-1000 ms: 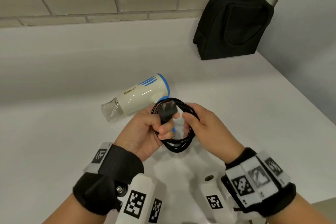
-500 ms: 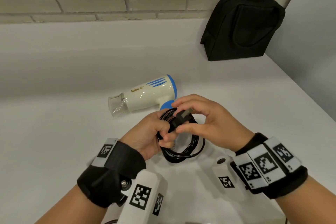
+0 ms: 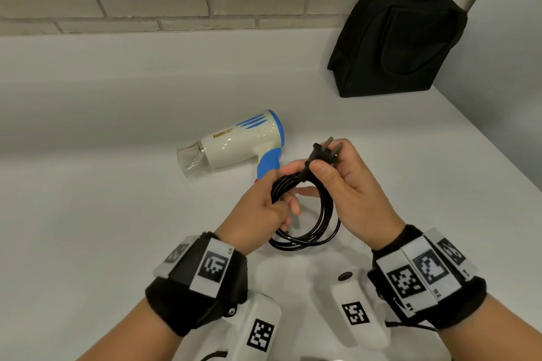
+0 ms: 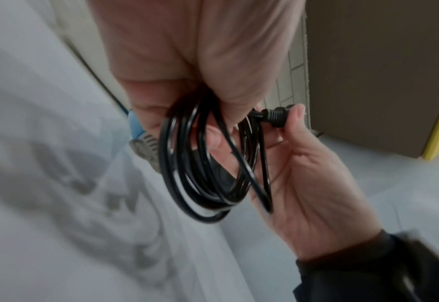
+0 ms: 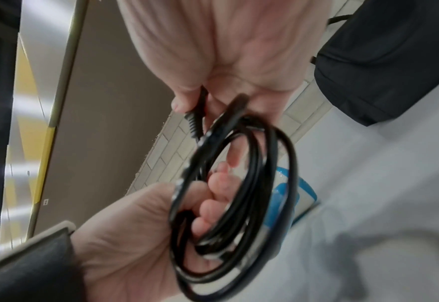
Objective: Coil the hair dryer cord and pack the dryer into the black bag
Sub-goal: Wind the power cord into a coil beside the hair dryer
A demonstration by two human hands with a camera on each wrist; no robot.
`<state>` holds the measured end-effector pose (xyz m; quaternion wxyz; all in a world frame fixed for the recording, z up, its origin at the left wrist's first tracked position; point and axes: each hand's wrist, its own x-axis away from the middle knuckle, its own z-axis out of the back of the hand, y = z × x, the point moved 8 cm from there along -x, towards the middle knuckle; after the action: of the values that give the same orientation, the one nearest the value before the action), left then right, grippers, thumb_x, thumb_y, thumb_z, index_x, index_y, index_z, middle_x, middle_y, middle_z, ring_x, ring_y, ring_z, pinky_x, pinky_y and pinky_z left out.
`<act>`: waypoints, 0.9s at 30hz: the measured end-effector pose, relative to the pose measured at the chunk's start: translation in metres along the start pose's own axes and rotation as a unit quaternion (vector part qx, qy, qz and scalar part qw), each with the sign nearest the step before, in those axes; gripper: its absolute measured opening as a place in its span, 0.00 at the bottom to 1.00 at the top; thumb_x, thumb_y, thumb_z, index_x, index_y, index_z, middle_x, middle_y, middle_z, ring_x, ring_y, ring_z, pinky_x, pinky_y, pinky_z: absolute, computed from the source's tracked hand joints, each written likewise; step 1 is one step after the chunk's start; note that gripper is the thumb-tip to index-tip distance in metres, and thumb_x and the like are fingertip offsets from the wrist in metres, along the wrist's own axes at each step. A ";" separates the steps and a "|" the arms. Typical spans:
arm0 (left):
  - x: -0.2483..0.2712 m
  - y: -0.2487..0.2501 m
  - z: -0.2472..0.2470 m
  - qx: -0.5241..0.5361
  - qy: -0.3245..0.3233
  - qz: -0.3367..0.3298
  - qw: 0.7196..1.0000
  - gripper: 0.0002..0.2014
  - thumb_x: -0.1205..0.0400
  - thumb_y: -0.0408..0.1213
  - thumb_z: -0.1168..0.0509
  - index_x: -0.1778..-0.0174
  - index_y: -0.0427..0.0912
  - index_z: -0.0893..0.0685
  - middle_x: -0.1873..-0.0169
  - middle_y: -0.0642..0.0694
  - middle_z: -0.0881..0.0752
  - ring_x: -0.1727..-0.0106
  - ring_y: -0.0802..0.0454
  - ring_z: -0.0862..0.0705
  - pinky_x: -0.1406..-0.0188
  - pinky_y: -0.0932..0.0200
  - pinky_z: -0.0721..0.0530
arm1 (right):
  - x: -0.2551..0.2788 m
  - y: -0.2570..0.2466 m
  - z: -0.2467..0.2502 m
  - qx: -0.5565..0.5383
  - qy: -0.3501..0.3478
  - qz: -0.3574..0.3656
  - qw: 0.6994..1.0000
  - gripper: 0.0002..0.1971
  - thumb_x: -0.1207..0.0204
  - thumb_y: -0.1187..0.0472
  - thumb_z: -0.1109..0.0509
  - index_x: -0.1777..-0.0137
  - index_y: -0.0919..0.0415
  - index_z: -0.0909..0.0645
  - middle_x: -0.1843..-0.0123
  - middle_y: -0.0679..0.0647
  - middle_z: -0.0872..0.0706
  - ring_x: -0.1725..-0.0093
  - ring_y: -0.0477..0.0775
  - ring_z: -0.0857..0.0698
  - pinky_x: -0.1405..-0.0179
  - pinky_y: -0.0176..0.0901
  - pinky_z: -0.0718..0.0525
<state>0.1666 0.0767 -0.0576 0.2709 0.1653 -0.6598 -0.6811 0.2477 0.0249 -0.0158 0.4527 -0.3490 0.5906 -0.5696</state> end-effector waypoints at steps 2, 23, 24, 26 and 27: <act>0.000 -0.001 0.001 -0.023 0.021 -0.004 1.000 0.21 0.25 0.17 0.50 0.58 0.51 0.25 0.74 0.51 0.23 0.74 0.56 0.25 0.71 0.66 0.22 | 0.000 -0.001 0.001 -0.046 0.027 0.003 0.999 0.03 0.23 0.54 0.43 0.56 0.52 0.33 0.55 0.55 0.10 0.50 0.52 0.11 0.56 0.48 0.11; 0.010 0.013 0.016 -0.061 0.220 -0.118 0.966 0.11 0.23 0.36 0.35 0.64 0.55 0.29 0.74 0.56 0.24 0.74 0.69 0.23 0.70 0.77 0.26 | -0.008 0.016 0.024 -0.197 0.194 -0.082 0.957 0.09 0.20 0.52 0.45 0.56 0.56 0.30 0.74 0.51 0.12 0.72 0.49 0.13 0.80 0.43 0.14; 0.010 0.015 0.013 -0.073 0.211 -0.124 0.967 0.12 0.23 0.34 0.35 0.62 0.56 0.29 0.74 0.56 0.24 0.73 0.70 0.22 0.69 0.79 0.26 | -0.009 0.017 0.024 -0.196 0.193 -0.091 0.957 0.09 0.20 0.52 0.44 0.56 0.57 0.30 0.75 0.51 0.12 0.74 0.49 0.13 0.81 0.41 0.14; 0.009 0.017 0.009 -0.103 0.191 -0.134 0.967 0.14 0.22 0.33 0.36 0.54 0.59 0.29 0.73 0.55 0.23 0.73 0.67 0.23 0.69 0.79 0.26 | -0.009 0.019 0.025 -0.189 0.192 -0.100 0.958 0.10 0.21 0.52 0.43 0.56 0.58 0.29 0.75 0.51 0.12 0.75 0.48 0.14 0.83 0.39 0.16; 0.009 0.017 0.008 -0.116 0.183 -0.145 0.965 0.15 0.22 0.33 0.36 0.48 0.59 0.29 0.71 0.56 0.22 0.72 0.67 0.23 0.68 0.79 0.27 | -0.008 0.020 0.026 -0.186 0.192 -0.102 0.958 0.10 0.21 0.51 0.42 0.56 0.58 0.29 0.75 0.51 0.12 0.76 0.48 0.14 0.83 0.39 0.16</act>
<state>0.1573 0.0780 -0.0391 0.3032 0.3484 -0.4844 -0.7430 0.2766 0.0257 -0.0332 0.1976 -0.3692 0.7234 -0.5490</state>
